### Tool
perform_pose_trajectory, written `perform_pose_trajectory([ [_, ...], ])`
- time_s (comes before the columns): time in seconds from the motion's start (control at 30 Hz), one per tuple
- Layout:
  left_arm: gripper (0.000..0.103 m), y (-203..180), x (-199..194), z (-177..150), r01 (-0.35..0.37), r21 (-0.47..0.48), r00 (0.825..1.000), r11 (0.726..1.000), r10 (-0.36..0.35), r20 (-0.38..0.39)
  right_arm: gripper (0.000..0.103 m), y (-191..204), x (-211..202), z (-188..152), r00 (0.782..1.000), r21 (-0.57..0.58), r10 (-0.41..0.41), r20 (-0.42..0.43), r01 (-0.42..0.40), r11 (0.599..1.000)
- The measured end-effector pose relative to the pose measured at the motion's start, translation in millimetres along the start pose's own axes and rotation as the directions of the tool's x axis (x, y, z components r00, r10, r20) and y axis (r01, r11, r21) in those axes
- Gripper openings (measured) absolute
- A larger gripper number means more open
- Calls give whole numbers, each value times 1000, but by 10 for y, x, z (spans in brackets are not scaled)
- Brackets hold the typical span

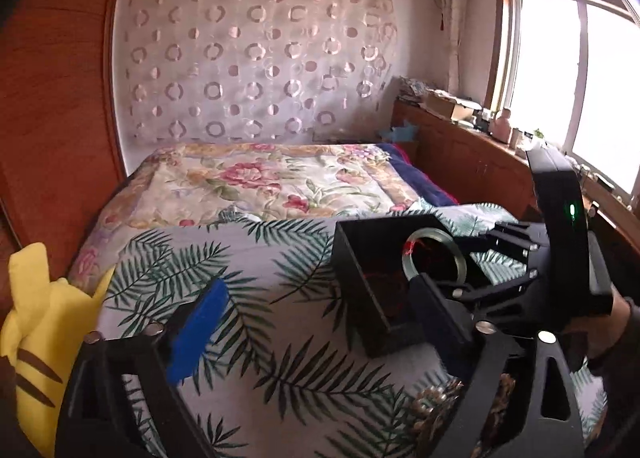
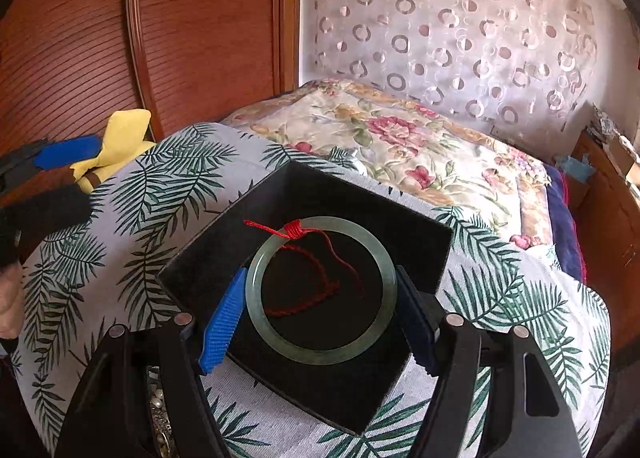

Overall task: Organize jewelry
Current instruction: 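Lower the red bracelet into the black box with the left tool while the right drops the bangle, then grasp the silver bangle with the left tool while the right tool grasps a pearl strand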

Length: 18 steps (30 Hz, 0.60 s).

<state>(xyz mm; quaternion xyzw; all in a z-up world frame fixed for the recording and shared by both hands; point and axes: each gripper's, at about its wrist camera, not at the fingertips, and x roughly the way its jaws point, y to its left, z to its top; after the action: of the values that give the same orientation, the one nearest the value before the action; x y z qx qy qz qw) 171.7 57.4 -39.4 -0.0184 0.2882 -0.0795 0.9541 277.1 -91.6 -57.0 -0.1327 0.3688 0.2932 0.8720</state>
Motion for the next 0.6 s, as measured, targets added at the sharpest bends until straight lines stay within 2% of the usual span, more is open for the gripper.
perform_pose_trajectory([
  [0.4, 95, -16, -71, -370, -7, 11, 1000, 1000, 7, -29, 76, 39, 50, 15, 1000, -6, -12, -5, 12, 1000],
  [0.6, 95, -131, -185, -545, 21, 35, 998, 999, -19, -58, 76, 44, -417, -167, 998, 38, -8, 54, 5, 999],
])
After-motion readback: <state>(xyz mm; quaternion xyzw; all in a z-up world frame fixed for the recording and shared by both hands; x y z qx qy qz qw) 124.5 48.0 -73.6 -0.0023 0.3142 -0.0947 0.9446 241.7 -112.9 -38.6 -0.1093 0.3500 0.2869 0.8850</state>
